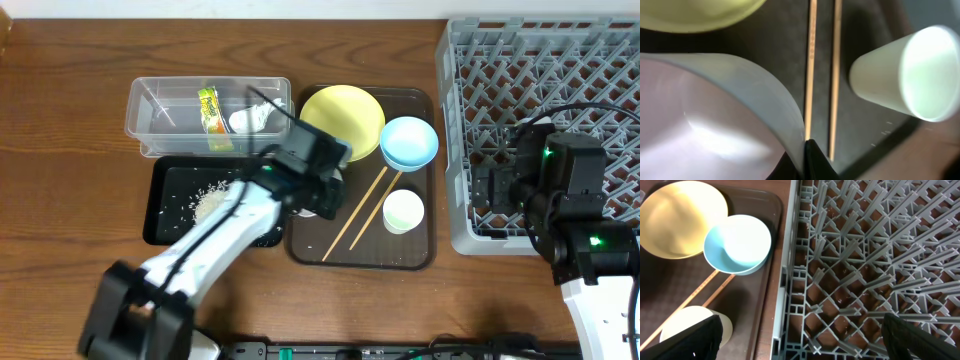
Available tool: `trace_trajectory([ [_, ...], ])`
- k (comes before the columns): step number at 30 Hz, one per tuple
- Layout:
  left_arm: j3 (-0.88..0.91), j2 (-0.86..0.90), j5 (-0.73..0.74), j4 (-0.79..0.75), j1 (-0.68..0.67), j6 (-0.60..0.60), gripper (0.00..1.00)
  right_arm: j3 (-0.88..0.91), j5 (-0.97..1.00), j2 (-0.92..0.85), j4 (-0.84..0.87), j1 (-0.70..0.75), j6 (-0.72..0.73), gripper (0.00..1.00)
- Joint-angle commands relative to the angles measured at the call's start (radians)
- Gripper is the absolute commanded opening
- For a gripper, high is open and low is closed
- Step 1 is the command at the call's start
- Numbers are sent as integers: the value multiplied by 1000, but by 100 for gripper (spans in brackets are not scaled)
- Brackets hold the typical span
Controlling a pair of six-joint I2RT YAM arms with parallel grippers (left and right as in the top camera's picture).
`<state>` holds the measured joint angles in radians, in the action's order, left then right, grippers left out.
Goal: Sort waste into correct bins and load items into the dishwasher rack
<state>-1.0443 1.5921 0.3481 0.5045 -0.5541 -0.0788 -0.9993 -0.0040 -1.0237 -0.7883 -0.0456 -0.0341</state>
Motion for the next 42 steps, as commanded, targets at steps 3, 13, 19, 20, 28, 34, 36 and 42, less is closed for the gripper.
trace_trajectory([
  [3, -11, 87, -92, -56, -40, -9, 9, -18, 3, 3, 2, -7, -8, 99],
  [13, -54, 40, -13, -92, -43, -9, 49, -18, 4, 3, -2, -7, -8, 99],
  [19, -73, -50, 71, -115, -58, -10, 50, -18, 3, 3, -5, -7, -8, 99],
  [20, -73, -50, 71, -118, -65, -10, 50, -18, 3, 3, -5, -7, -8, 99],
  [28, -72, 37, -2, -134, -145, -10, 50, -18, 3, 2, -5, -7, -8, 99],
  [34, -72, 166, -1, -195, -171, -40, 50, -18, 3, 3, -9, -7, -8, 99],
  [36, -72, 197, -1, -205, -171, -64, 43, -18, 3, 3, -11, -7, -8, 99],
  [42, -75, 193, -1, -204, -164, -66, 6, -18, 3, 3, -11, -7, -8, 99],
])
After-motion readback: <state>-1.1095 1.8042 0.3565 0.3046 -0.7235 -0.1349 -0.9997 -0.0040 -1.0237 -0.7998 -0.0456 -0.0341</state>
